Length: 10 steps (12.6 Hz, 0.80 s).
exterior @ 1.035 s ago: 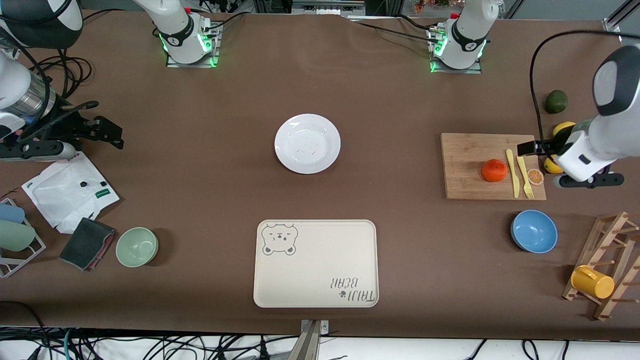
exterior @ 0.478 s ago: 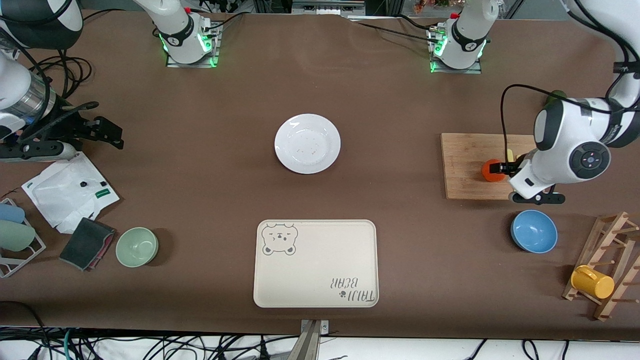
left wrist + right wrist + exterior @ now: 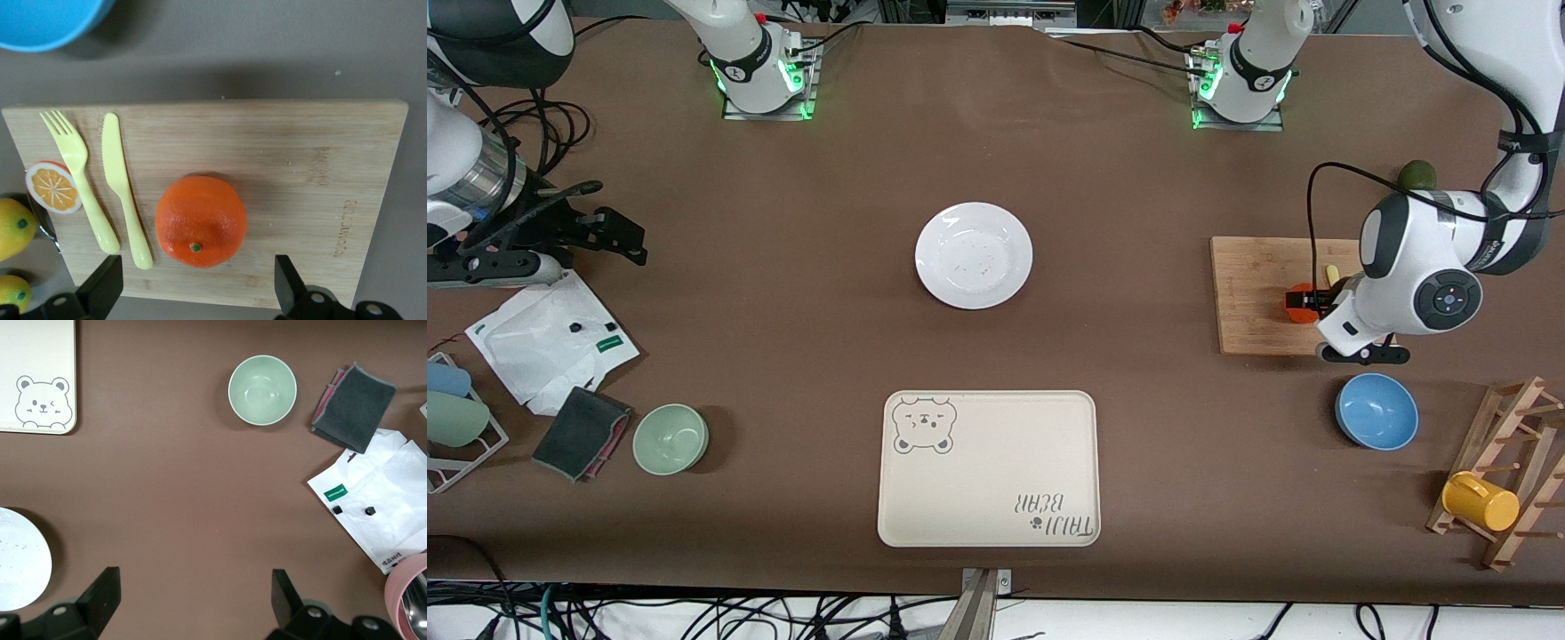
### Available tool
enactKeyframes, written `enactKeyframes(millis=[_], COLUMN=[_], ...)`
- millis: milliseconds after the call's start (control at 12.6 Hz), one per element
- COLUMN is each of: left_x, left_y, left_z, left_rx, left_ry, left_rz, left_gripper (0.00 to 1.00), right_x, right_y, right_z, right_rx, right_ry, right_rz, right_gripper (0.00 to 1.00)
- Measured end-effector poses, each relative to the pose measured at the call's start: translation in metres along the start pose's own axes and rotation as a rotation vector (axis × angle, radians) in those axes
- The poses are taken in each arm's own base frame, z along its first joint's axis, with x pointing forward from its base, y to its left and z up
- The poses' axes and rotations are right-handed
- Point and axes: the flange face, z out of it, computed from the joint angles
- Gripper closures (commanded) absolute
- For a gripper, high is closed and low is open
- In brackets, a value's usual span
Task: Place orange and plate with both arms
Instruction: 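Move the left gripper down over the orange on the cutting board, then close the left gripper on the orange and lift it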
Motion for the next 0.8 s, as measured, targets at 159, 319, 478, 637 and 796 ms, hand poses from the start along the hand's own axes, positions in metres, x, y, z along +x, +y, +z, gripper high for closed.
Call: enactKeyframes(millis=[159,319,478,637,796], left_x=[0.0,0.003,0.004,0.008,0.009], left_y=[-0.002,-0.018,-0.026,-0.022,-0.016], left_z=[0.013,0.022,0.03,0.036,0.039], left_rx=[-0.004,-0.031,-0.043,-0.048,-0.107], left_ry=[-0.013,-0.011,-0.016,-0.013,-0.02], left_rz=[-0.002,-0.036,-0.051,-0.045,-0.072], left_gripper=[0.0,0.0,0.0,0.0,0.0], right_x=[0.0,0.0,0.0,0.0,0.0], right_y=[0.0,0.0,0.0,0.0,0.0], right_z=[0.0,0.0,0.0,0.0,0.0], right_rx=[0.0,0.0,0.0,0.0,0.0], right_ry=[0.0,0.0,0.0,0.0,0.0], right_rz=[0.0,0.0,0.001,0.001,0.001], right_gripper=[0.0,0.0,0.0,0.0,0.0])
